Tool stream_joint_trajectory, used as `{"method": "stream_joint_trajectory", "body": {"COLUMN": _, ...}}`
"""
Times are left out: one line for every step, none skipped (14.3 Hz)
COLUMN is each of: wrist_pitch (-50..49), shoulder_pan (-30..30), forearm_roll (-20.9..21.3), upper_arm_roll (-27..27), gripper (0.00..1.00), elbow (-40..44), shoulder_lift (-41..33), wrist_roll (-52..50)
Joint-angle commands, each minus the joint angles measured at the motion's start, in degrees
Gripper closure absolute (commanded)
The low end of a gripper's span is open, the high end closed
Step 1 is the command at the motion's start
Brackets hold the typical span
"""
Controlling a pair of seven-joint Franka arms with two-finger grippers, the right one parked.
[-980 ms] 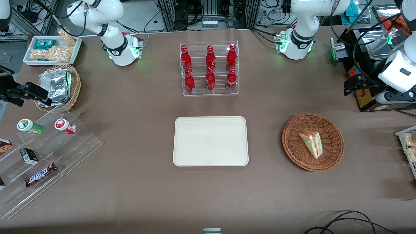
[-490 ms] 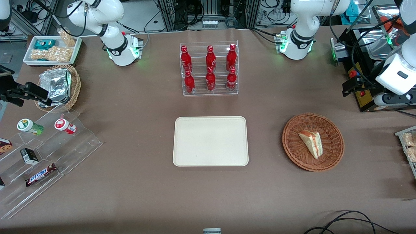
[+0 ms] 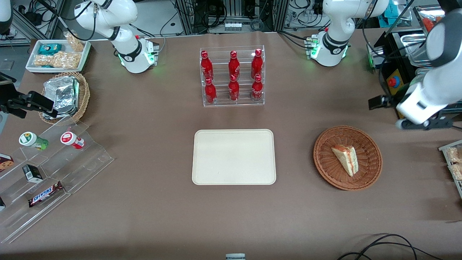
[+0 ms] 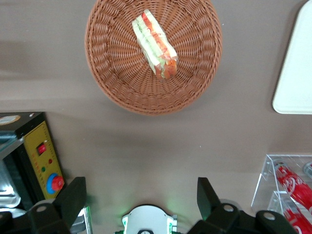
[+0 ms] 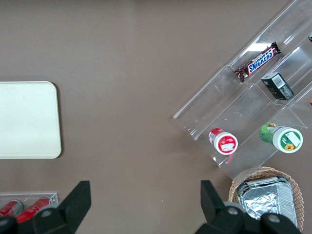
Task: Place sandwich from basket to tray
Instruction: 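Move the open left gripper down over the sandwich in the wicker basket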
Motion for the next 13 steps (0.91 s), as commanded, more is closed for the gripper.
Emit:
{"method": "stream_joint_trajectory", "body": {"wrist_pitch": 7.56, "shoulder_pan": -0.64, "forearm_roll": 0.28, "upper_arm_roll": 0.60, "gripper": 0.00, "elbow": -5.24, "shoulder_lift": 0.99, "wrist_roll": -0.45}}
{"method": "stream_joint_trajectory", "body": {"wrist_pitch": 11.17, "shoulder_pan": -0.64, "forearm_roll": 0.28, "upper_arm_roll": 0.60, "gripper": 0.00, "elbow": -7.97, "shoulder_lift": 0.99, "wrist_roll": -0.45}}
{"method": "stream_joint_trajectory", "body": {"wrist_pitch": 15.82, "shoulder_pan": -0.64, "forearm_roll": 0.19, "upper_arm_roll": 0.60, "gripper": 0.00, "elbow": -11.04, "shoulder_lift": 0.99, "wrist_roll": -0.45}}
{"method": "stream_joint_trajectory", "body": {"wrist_pitch": 20.21, "shoulder_pan": -0.64, "forearm_roll": 0.19, "upper_arm_roll": 0.60, "gripper": 0.00, "elbow": -13.59, "shoulder_lift": 1.16, "wrist_roll": -0.54}}
{"method": "stream_joint_trajectory", "body": {"wrist_pitch": 25.65, "shoulder_pan": -0.64, "forearm_roll": 0.02, "upper_arm_roll": 0.60, "gripper": 0.00, "elbow": -16.75, "shoulder_lift": 1.34, "wrist_roll": -1.67}}
{"method": "stream_joint_trajectory", "body": {"wrist_pitch": 31.54, "shoulder_pan": -0.64, "forearm_roll": 0.01, "upper_arm_roll": 0.60, "gripper": 0.00, "elbow": -19.83, "shoulder_lift": 1.43, "wrist_roll": -6.12}}
{"method": "stream_joint_trajectory", "body": {"wrist_pitch": 36.64, "shoulder_pan": -0.64, "forearm_roll": 0.01, "upper_arm_roll": 0.60, "gripper": 0.00, "elbow": -22.30, "shoulder_lift": 1.95, "wrist_roll": -12.69}}
{"method": "stream_joint_trajectory", "body": {"wrist_pitch": 40.09, "shoulder_pan": -0.64, "forearm_roll": 0.01, "upper_arm_roll": 0.60, "gripper": 0.00, "elbow": -23.54, "shoulder_lift": 2.65, "wrist_roll": -18.84}}
{"method": "stream_joint_trajectory", "body": {"wrist_pitch": 42.73, "shoulder_pan": -0.99, "forearm_roll": 0.01, "upper_arm_roll": 0.52, "gripper": 0.00, "elbow": -23.81, "shoulder_lift": 4.49, "wrist_roll": -25.78}}
{"method": "stream_joint_trajectory", "body": {"wrist_pitch": 44.41, "shoulder_pan": -1.26, "forearm_roll": 0.10, "upper_arm_roll": 0.43, "gripper": 0.00, "elbow": -23.38, "shoulder_lift": 6.42, "wrist_roll": -31.85}}
{"method": "stream_joint_trajectory", "body": {"wrist_pitch": 45.82, "shoulder_pan": -1.52, "forearm_roll": 0.10, "upper_arm_roll": 0.43, "gripper": 0.00, "elbow": -23.29, "shoulder_lift": 7.74, "wrist_roll": -35.48}}
{"method": "stream_joint_trajectory", "body": {"wrist_pitch": 46.88, "shoulder_pan": -1.52, "forearm_roll": 0.01, "upper_arm_roll": 0.43, "gripper": 0.00, "elbow": -23.29, "shoulder_lift": 8.80, "wrist_roll": -36.73}}
{"method": "stream_joint_trajectory", "body": {"wrist_pitch": 48.02, "shoulder_pan": -1.43, "forearm_roll": -0.25, "upper_arm_roll": 0.43, "gripper": 0.00, "elbow": -23.29, "shoulder_lift": 9.86, "wrist_roll": -37.01}}
